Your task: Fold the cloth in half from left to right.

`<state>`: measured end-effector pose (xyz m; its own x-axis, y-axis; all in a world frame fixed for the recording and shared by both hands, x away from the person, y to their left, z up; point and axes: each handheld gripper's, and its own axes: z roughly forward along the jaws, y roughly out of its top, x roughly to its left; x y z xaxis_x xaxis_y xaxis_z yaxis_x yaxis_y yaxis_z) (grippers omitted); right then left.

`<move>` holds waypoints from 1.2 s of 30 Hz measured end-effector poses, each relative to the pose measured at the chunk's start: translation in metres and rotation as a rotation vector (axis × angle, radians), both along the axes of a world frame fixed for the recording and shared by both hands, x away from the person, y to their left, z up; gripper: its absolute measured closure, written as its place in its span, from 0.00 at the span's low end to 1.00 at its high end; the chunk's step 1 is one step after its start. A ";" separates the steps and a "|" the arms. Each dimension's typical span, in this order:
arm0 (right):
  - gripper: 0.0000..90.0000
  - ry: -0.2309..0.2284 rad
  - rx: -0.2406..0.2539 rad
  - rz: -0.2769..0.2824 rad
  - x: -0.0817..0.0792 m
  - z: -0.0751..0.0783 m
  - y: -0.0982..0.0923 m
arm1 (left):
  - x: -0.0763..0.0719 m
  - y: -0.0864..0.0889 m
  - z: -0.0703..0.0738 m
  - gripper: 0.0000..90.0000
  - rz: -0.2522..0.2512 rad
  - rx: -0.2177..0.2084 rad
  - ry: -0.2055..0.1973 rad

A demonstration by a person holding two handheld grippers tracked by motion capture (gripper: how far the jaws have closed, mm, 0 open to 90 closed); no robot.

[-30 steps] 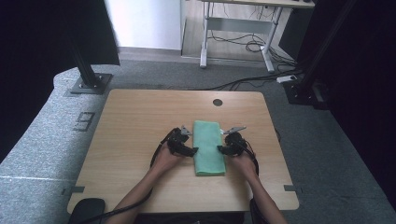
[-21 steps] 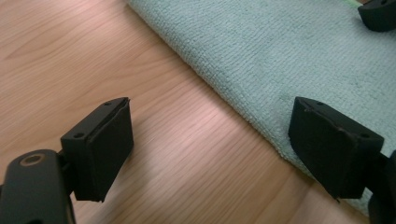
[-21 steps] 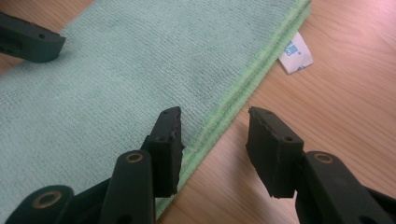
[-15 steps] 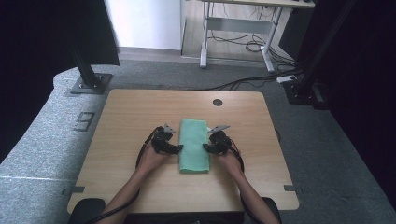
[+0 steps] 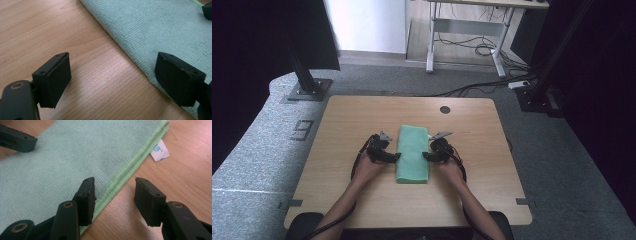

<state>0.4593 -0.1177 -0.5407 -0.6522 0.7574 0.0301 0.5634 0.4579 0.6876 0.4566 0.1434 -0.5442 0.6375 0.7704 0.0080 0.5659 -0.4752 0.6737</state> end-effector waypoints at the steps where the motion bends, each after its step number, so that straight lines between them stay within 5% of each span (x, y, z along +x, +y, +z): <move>1: 0.55 0.001 0.003 -0.003 0.000 0.000 0.000 | 0.000 0.000 0.000 0.16 -0.001 -0.001 0.002; 20: 0.33 -0.033 0.023 -0.001 -0.016 0.016 -0.018 | -0.024 0.016 0.025 0.16 -0.052 -0.068 -0.025; 29: 0.23 -0.041 0.040 0.001 -0.035 0.025 -0.043 | -0.053 0.025 0.034 0.12 -0.079 -0.040 -0.033; 36: 0.15 -0.030 0.045 0.013 -0.054 0.025 -0.060 | -0.073 0.035 0.026 0.04 -0.080 0.008 -0.018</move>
<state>0.4050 -0.1775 -0.5152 -0.6628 0.7475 0.0440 0.5364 0.4330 0.7245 0.3839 0.1784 -0.5183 0.6964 0.7172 0.0259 0.5138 -0.5234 0.6797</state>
